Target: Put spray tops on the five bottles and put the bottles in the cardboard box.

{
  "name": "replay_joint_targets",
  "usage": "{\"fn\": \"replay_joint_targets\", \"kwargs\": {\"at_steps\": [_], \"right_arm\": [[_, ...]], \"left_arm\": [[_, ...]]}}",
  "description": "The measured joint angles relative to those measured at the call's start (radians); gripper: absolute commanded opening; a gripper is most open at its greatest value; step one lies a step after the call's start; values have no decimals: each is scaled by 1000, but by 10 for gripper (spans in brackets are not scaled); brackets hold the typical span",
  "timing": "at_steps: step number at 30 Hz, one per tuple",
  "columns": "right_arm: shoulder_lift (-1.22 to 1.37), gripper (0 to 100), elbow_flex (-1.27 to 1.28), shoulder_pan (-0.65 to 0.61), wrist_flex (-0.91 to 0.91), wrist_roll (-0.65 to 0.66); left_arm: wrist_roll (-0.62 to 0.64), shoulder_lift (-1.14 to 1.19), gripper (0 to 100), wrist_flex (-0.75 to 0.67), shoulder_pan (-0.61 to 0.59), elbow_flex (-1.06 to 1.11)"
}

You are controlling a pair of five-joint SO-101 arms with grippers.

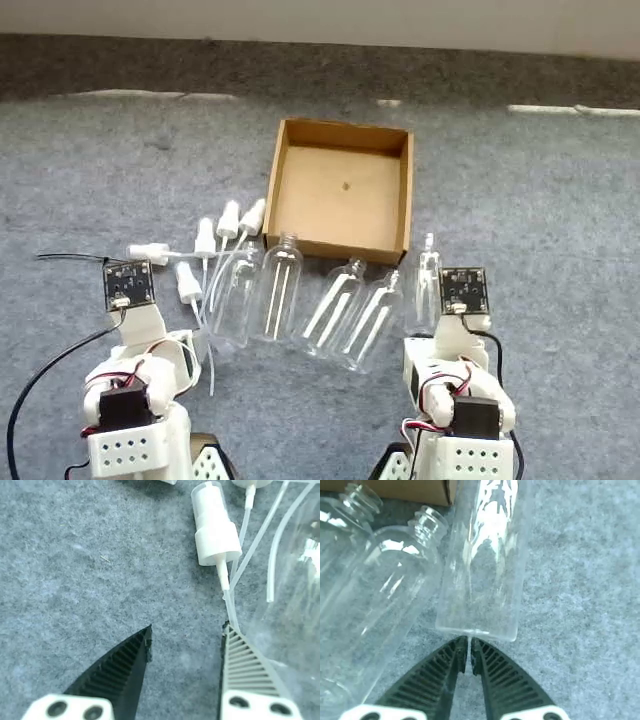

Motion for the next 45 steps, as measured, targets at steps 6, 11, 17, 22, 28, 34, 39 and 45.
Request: {"fn": "replay_joint_targets", "kwargs": {"at_steps": [6, 11, 17, 22, 28, 34, 39, 45], "right_arm": [[0, 10, 0, 87, -222, 71], [0, 10, 0, 163, -275, 138], [-2, 50, -138, 152, -163, 117], [32, 147, -269, 121, -115, 89], [368, 163, -512, 114, -109, 84], [918, 221, -919, 8, 49, 86], [1361, 286, -1223, -107, 152, 120], [1682, 286, -1415, -110, 161, 127]], "left_arm": [[0, 0, 214, 0, 3, 0], [0, 0, 214, 0, 3, 0], [0, 0, 214, 0, 3, 0], [0, 0, 214, 0, 3, 0], [0, 0, 214, 0, 3, 0], [0, 0, 214, 0, 3, 0], [0, 0, 214, 0, 3, 0], [0, 0, 214, 0, 3, 0]]}}
